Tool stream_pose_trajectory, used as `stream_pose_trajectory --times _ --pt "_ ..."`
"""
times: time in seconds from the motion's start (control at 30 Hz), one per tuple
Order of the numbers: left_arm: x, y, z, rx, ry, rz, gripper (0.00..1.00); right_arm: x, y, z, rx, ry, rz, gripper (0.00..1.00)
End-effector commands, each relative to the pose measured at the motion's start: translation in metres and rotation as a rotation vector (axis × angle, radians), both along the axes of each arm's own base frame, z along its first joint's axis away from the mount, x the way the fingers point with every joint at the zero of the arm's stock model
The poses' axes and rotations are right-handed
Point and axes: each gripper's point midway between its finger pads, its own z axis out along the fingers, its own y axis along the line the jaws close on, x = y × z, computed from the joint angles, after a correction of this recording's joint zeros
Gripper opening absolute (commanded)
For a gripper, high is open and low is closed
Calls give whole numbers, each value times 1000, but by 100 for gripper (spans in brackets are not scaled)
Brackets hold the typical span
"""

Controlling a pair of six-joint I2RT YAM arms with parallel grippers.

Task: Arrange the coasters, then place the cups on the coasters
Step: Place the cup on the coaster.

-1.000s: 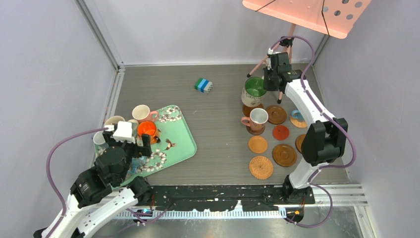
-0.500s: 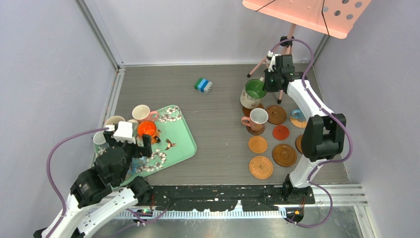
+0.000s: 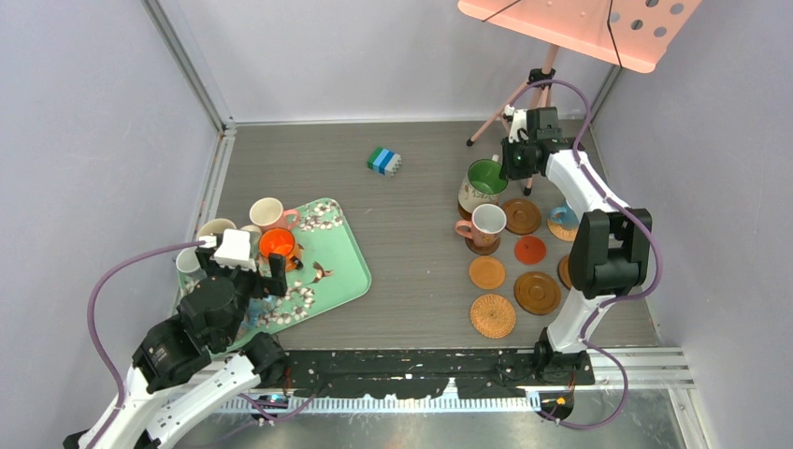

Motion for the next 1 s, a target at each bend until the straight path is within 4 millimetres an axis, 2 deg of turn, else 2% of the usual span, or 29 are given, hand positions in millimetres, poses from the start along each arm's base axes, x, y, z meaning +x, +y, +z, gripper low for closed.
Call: stream_pose_trajectory --times 0.0,0.97 --pt "3 -2 12 -37 -43 -2 99 16 5 40 9 -138 28 5" --pt "4 -4 11 -28 -39 -8 99 13 14 20 -12 -67 86 5"
